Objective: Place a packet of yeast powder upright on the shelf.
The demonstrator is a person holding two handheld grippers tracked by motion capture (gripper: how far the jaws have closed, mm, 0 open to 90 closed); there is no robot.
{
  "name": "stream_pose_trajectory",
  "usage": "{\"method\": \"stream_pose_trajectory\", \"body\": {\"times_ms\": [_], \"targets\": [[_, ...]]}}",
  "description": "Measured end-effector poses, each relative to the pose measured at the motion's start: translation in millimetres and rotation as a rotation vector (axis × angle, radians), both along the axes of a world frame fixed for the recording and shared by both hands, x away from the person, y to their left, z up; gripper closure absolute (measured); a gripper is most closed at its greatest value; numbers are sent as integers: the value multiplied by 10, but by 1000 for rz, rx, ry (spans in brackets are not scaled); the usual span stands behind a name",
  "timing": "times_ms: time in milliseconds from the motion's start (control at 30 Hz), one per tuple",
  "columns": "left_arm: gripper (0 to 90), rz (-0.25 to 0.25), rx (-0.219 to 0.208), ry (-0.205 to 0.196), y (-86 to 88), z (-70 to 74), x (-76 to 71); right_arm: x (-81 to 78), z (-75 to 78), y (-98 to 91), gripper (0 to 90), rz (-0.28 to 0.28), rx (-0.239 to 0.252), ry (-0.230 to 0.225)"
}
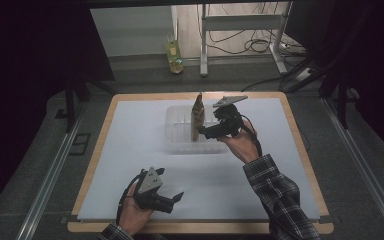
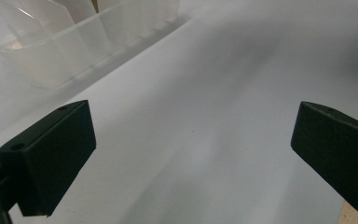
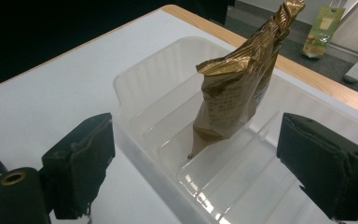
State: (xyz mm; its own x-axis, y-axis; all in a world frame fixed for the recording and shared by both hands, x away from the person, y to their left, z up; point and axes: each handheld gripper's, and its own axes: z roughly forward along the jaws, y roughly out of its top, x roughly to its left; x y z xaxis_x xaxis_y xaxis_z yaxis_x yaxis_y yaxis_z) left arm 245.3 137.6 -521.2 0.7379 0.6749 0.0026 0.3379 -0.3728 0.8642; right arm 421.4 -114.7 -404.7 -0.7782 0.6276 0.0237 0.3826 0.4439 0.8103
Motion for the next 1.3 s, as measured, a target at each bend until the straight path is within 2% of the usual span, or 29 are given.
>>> {"method": "stream_pose_trajectory", "body": {"times_ms": [333, 533, 1067, 1300], "targets": [[0, 2, 0, -3, -5, 1, -5, -179, -9, -75, 76, 23, -28, -34], [0, 6, 3, -3, 1, 3, -7, -291, -51, -134, 65, 34, -16, -45], [0, 6, 15, -6, -9, -3, -9, -519, -240, -255, 11, 65, -50, -38], [0, 4, 23, -12, -13, -5, -11, -602, -304, -317, 0, 67, -39, -33]]}}
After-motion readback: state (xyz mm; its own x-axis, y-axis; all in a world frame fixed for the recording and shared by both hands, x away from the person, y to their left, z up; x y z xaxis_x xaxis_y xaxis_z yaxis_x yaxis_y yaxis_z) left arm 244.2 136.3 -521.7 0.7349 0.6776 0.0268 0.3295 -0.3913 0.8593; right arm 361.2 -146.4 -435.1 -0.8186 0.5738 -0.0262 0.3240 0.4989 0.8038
